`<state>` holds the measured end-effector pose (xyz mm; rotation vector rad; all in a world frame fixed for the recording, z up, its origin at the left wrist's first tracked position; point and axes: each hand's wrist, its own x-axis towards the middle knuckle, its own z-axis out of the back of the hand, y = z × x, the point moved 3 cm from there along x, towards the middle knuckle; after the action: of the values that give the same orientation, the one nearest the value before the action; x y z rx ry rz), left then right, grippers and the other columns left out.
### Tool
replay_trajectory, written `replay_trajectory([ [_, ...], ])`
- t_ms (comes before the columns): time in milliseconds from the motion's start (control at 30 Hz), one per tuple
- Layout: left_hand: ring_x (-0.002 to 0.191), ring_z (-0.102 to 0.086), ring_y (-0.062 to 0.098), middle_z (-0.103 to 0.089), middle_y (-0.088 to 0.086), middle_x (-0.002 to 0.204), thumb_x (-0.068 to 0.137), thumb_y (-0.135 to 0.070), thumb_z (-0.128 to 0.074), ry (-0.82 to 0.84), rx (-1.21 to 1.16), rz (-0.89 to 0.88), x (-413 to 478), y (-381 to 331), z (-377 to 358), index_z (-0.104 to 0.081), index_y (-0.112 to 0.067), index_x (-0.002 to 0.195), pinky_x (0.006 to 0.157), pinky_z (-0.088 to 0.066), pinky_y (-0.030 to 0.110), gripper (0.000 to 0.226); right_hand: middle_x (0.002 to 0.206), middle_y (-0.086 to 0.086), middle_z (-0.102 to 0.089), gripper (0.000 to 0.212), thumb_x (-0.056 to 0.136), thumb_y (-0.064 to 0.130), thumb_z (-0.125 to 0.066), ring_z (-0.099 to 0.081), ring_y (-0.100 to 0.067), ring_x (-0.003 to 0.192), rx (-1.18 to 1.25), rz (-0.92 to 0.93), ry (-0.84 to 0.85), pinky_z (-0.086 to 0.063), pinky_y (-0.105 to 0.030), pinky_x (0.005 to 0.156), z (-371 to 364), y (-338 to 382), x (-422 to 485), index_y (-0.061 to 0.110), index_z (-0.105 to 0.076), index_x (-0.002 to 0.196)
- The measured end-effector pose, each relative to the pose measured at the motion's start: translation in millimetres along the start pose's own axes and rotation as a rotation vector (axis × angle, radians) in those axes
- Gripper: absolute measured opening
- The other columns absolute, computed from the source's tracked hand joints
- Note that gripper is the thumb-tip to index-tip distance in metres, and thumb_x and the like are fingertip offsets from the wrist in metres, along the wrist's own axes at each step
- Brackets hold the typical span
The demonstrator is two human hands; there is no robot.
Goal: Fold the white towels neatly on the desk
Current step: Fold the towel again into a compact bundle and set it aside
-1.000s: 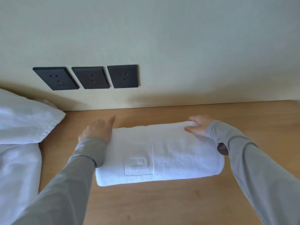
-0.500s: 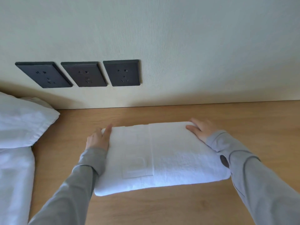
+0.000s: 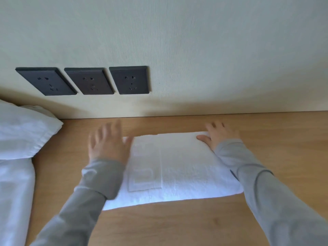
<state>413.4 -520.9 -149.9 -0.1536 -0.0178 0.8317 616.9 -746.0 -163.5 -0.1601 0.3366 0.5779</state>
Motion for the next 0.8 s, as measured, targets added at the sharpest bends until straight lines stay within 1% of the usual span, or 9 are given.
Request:
replay_trajectory([
  [100, 0.144, 0.016, 0.019, 0.009, -0.002, 0.158, 0.080, -0.065, 0.018, 0.013, 0.056, -0.311, -46.4, -60.1, -6.4, 0.013, -0.033, 0.146, 0.112, 0.016, 0.043, 0.073, 0.119, -0.013, -0.061, 0.038, 0.093, 0.028, -0.040, -0.054, -0.031, 0.118, 0.060, 0.127, -0.564, -0.028, -0.061, 0.106, 8.9, 31.0, -45.7, 0.006, -0.061, 0.114],
  [133, 0.141, 0.026, 0.017, 0.019, -0.003, 0.157, 0.077, -0.064, 0.024, 0.063, 0.056, -0.329, -56.8, -70.8, -16.8, 0.022, -0.033, 0.142, 0.113, 0.017, 0.044, 0.072, 0.118, -0.012, -0.064, 0.041, 0.093, 0.027, -0.035, -0.055, -0.030, 0.119, 0.113, 0.189, -0.616, -0.029, -0.060, 0.106, 6.2, 45.1, -60.4, 0.005, -0.065, 0.111],
  [200, 0.138, 0.030, 0.015, 0.021, -0.004, 0.156, 0.077, -0.062, 0.024, 0.117, 0.034, -0.297, -63.8, -75.1, -36.4, 0.026, -0.031, 0.141, 0.114, 0.016, 0.043, 0.071, 0.140, -0.009, -0.049, 0.051, 0.097, 0.036, -0.025, -0.038, -0.026, 0.135, 0.126, 0.257, -0.413, -0.018, -0.054, 0.112, -10.5, 68.6, -76.6, 0.008, -0.052, 0.131],
  [267, 0.142, 0.022, 0.016, 0.016, -0.004, 0.157, 0.079, -0.059, 0.019, 0.095, 0.049, -0.283, -63.4, -69.9, -48.2, 0.018, -0.029, 0.145, 0.113, 0.016, 0.042, 0.072, 0.158, -0.001, -0.013, 0.061, 0.098, 0.047, -0.012, -0.005, -0.018, 0.146, 0.092, 0.243, -0.206, 0.005, -0.045, 0.116, -31.3, 73.1, -79.0, 0.014, -0.016, 0.149],
  [333, 0.145, 0.011, 0.019, 0.006, -0.003, 0.159, 0.085, -0.058, 0.012, 0.079, 0.062, -0.284, -64.3, -67.7, -55.1, 0.005, -0.028, 0.149, 0.114, 0.012, 0.043, 0.071, 0.158, 0.003, 0.000, 0.066, 0.094, 0.050, -0.001, 0.006, -0.016, 0.146, 0.059, 0.213, -0.206, 0.011, -0.041, 0.115, -45.5, 67.6, -74.8, 0.017, -0.004, 0.150],
  [400, 0.146, 0.003, 0.021, -0.001, -0.002, 0.159, 0.088, -0.057, 0.005, 0.112, 0.048, -0.280, -64.4, -70.5, -58.0, -0.003, -0.027, 0.150, 0.115, 0.009, 0.044, 0.069, 0.158, 0.002, -0.002, 0.064, 0.095, 0.049, -0.007, 0.005, -0.016, 0.146, 0.078, 0.197, -0.225, 0.010, -0.040, 0.115, -50.9, 69.2, -72.6, 0.017, -0.006, 0.150],
  [467, 0.145, 0.010, 0.019, 0.008, -0.004, 0.158, 0.085, -0.059, 0.010, 0.113, 0.042, -0.303, -62.8, -72.3, -58.3, 0.009, -0.030, 0.148, 0.113, 0.015, 0.042, 0.068, 0.159, 0.003, -0.001, 0.061, 0.097, 0.048, -0.017, 0.005, -0.015, 0.146, 0.087, 0.203, -0.212, 0.011, -0.039, 0.114, -52.7, 70.3, -70.6, 0.018, -0.005, 0.150],
  [567, 0.141, 0.023, 0.011, 0.018, -0.008, 0.156, 0.081, -0.063, 0.014, 0.126, -0.008, -0.341, -59.3, -53.6, -52.2, 0.027, -0.036, 0.138, 0.111, 0.021, 0.036, 0.064, 0.159, 0.004, -0.001, 0.065, 0.094, 0.054, -0.013, 0.004, -0.011, 0.146, 0.087, 0.204, -0.211, 0.010, -0.033, 0.115, -50.0, 53.6, -70.5, 0.022, -0.002, 0.150],
  [800, 0.143, 0.020, 0.013, 0.016, -0.006, 0.156, 0.081, -0.065, 0.016, 0.085, 0.041, -0.265, -65.3, 10.5, -53.5, 0.018, -0.028, 0.145, 0.118, 0.010, 0.037, 0.074, 0.149, -0.010, -0.035, 0.071, 0.094, 0.050, -0.010, -0.029, -0.022, 0.140, 0.113, 0.190, -0.319, -0.019, -0.041, 0.115, -47.8, 24.4, -78.4, 0.004, -0.036, 0.142],
])
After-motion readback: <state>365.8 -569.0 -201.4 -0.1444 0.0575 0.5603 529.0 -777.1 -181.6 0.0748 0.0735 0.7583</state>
